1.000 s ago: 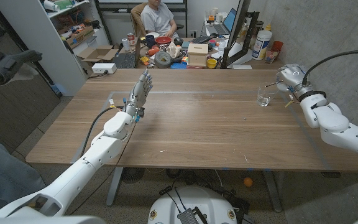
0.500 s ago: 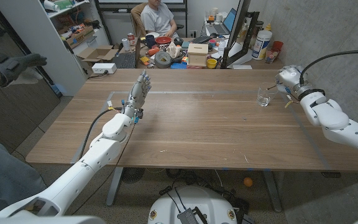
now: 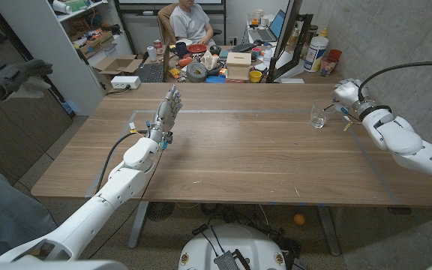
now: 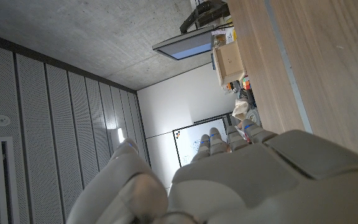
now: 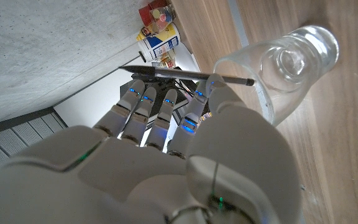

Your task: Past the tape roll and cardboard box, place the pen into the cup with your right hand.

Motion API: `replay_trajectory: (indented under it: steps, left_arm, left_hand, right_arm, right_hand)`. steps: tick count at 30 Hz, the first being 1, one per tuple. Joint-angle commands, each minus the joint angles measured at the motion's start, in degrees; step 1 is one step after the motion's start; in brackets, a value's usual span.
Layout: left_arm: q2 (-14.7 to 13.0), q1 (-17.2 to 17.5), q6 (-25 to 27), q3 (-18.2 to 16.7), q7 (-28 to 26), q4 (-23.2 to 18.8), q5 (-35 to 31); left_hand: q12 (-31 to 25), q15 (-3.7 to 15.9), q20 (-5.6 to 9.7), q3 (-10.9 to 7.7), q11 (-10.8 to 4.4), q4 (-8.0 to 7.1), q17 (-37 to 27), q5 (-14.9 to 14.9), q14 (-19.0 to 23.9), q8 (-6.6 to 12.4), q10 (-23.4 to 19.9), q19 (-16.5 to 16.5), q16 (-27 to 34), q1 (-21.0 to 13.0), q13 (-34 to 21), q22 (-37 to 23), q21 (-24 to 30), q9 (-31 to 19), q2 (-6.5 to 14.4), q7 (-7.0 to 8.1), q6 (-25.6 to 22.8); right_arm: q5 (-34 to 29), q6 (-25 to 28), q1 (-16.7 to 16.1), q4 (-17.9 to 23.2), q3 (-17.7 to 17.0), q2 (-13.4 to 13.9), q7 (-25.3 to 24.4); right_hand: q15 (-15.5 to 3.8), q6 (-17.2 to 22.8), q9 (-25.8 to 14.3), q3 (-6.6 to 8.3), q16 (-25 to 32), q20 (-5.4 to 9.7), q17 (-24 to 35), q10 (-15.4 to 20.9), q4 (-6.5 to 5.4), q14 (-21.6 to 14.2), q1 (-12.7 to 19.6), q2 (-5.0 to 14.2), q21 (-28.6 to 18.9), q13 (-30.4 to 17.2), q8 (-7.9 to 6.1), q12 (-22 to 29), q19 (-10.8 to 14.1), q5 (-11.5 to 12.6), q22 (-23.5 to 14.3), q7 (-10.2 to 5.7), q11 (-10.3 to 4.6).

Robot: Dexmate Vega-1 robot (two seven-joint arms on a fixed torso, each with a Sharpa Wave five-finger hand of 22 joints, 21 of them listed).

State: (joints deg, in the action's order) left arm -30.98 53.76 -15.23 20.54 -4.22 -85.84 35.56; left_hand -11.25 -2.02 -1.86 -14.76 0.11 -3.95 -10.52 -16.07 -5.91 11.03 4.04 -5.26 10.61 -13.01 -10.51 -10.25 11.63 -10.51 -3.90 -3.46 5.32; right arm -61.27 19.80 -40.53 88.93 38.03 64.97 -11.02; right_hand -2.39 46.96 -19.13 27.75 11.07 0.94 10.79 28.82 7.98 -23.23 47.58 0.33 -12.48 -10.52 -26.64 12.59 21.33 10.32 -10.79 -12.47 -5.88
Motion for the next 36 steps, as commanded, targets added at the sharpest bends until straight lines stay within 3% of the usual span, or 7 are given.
replay_trajectory:
  steps: [1, 7, 12, 14, 17, 23, 36]
  left_arm:
    - [0.23, 0.34, -0.22, 0.07, -0.07, 0.08, 0.18]
    - [0.35, 0.18, -0.28, 0.15, 0.15, 0.33, 0.25]
    - [0.49, -0.12, -0.28, 0.28, 0.47, 0.73, 0.34]
    - [0.56, -0.25, -0.32, 0.32, 0.57, 0.9, 0.37]
    - [0.6, -0.45, -0.37, 0.38, 0.71, 1.09, 0.31]
    - [0.45, -0.77, -0.08, 0.5, 0.7, 0.87, 0.07]
    - [0.22, -1.18, 0.85, 1.21, 0.61, -0.08, -0.67]
  left_hand:
    - [-0.38, -0.05, -0.32, 0.2, -0.01, -0.02, -0.22, 0.04, -0.21, 0.28, 0.2, -0.36, 0.18, -0.45, -0.29, -0.27, 0.24, -0.25, 0.36, 0.3, 0.11]
    - [-0.38, -0.01, -0.36, 0.25, -0.08, -0.03, -0.22, 0.05, -0.2, 0.28, 0.21, -0.34, 0.19, -0.47, -0.29, -0.27, 0.25, -0.25, 0.39, 0.33, 0.11]
    - [-0.37, -0.03, -0.47, 0.28, -0.08, -0.03, -0.23, 0.05, -0.18, 0.29, 0.23, -0.41, 0.2, -0.49, -0.29, -0.27, 0.22, -0.25, 0.41, 0.35, 0.09]
    - [-0.38, -0.02, -0.48, 0.3, -0.03, -0.04, -0.23, 0.05, -0.19, 0.3, 0.21, -0.42, 0.19, -0.5, -0.29, -0.27, 0.22, -0.25, 0.42, 0.32, 0.06]
    - [-0.38, -0.03, -0.51, 0.32, -0.15, -0.04, -0.23, 0.06, -0.16, 0.31, 0.21, -0.45, 0.2, -0.51, -0.29, -0.27, 0.21, -0.25, 0.44, 0.35, 0.03]
    - [-0.38, 0.0, -0.51, 0.36, -0.05, -0.05, -0.23, 0.06, -0.18, 0.32, 0.2, -0.41, 0.2, -0.54, -0.29, -0.27, 0.23, -0.25, 0.47, 0.37, 0.0]
    - [-0.49, -0.01, -0.53, 0.46, 0.06, -0.06, -0.23, 0.08, -0.16, 0.36, -0.09, -0.32, 0.2, -0.61, -0.29, -0.27, 0.27, -0.26, 0.58, 0.39, -0.16]
  right_arm:
    - [-1.86, -0.13, 0.27, 0.4, -0.44, -0.87, 0.18]
    - [-2.21, 0.28, -0.15, 0.88, -0.63, -0.88, -0.02]
    - [-2.06, 1.49, -1.01, 1.53, -1.13, -0.91, -0.16]
    - [-1.77, 2.95, -1.72, 1.77, -1.62, -1.23, -0.8]
    - [-0.44, 5.29, -3.37, 2.68, -2.79, -1.58, -2.44]
    - [6.8, 8.65, -9.07, 7.28, -7.07, -2.7, -8.58]
    - [22.26, 7.35, -16.04, 13.41, -14.99, -6.44, -18.4]
  right_hand:
    - [-2.26, -3.19, 1.04, 0.15, -0.29, -0.46, 0.16, -0.45, -0.35, 0.49, -1.05, -0.33, 0.15, -0.27, 2.15, -0.28, -0.37, 0.24, -0.24, -0.03, 0.11]
    - [-1.06, -8.61, 2.77, -0.23, -0.39, -1.6, 0.09, -1.28, -0.61, 0.97, -2.49, -1.29, 0.29, -0.31, 6.01, -0.43, -0.72, 0.27, -0.22, 0.25, 0.76]
    - [-0.77, -8.7, 2.97, -0.29, -0.37, -1.77, 0.08, -1.42, -0.65, 0.96, -2.68, -1.4, 0.32, -0.31, 6.25, -0.45, -0.79, 0.29, -0.22, 0.07, 0.96]
    - [-0.7, -10.21, 3.38, -0.37, -0.25, -2.18, 0.08, -1.56, -0.74, 0.73, -3.09, -1.6, 0.3, -0.33, 7.3, -0.43, -0.75, 0.3, -0.22, 0.09, 1.0]
    - [-0.63, -10.04, 3.72, -0.36, 0.15, -2.72, 0.12, -0.85, -0.93, -0.31, -3.52, -1.51, 0.15, -0.38, 7.61, -0.07, -0.38, 0.35, -0.24, 0.19, 0.78]
    - [-1.13, -8.95, 4.95, -1.95, 0.73, -2.43, 0.48, 1.1, -4.25, -2.67, -9.45, -0.94, 0.01, -0.54, 8.73, 0.8, -0.13, 0.07, -0.41, 1.2, 1.23]
    - [0.15, -11.52, 5.59, -3.06, 0.2, -1.96, 0.52, 0.52, -6.37, -1.85, -13.55, -0.53, 0.24, -0.58, 10.83, 0.61, -0.78, 0.09, -0.45, 3.08, 2.85]
